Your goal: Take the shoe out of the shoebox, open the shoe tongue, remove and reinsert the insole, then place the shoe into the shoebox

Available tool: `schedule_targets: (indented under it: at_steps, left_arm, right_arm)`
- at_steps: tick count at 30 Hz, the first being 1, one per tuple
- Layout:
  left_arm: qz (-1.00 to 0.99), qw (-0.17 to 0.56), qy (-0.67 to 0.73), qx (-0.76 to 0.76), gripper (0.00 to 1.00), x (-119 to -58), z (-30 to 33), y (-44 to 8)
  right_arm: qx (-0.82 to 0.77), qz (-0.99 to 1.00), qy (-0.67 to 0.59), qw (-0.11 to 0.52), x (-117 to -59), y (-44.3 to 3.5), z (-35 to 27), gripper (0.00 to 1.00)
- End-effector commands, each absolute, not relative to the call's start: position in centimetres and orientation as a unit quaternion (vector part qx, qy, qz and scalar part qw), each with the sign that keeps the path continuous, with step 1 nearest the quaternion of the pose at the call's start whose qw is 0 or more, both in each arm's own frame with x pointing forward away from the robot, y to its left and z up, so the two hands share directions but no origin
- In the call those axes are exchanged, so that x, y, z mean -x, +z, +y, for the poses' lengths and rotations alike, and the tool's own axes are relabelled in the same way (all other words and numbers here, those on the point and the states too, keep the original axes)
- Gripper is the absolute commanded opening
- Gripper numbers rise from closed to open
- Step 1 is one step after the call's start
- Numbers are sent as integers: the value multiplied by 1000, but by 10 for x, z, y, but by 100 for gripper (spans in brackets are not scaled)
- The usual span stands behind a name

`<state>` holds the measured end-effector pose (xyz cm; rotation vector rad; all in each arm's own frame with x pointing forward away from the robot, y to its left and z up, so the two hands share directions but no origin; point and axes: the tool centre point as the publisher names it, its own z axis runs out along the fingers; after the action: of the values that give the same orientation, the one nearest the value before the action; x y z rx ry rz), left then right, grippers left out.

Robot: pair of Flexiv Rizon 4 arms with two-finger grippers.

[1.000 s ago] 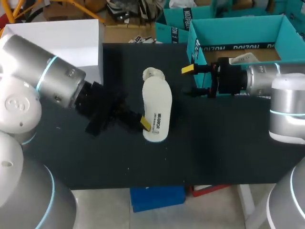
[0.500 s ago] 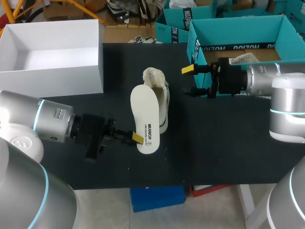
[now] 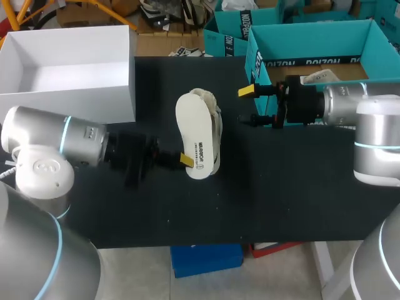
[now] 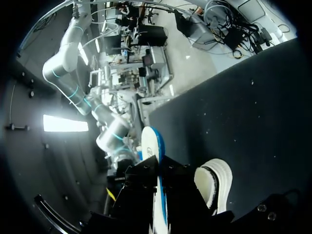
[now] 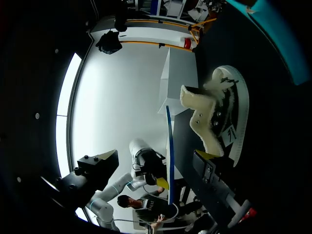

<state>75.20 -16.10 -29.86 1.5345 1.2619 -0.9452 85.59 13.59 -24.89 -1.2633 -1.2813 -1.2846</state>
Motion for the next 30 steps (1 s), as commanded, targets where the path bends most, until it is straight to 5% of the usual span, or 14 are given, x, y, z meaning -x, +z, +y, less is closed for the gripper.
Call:
schedule_targets:
  at_steps: [1, 30]
  left_arm:
    - [504, 451, -379, -632, 0, -766, -165, -290]
    - [502, 456, -377, -630, 0, -772, -172, -283]
  right_arm:
    - [511, -517, -520, 448, -856, -250, 137, 100]
    - [450, -577, -474, 490, -864, -255, 155, 100]
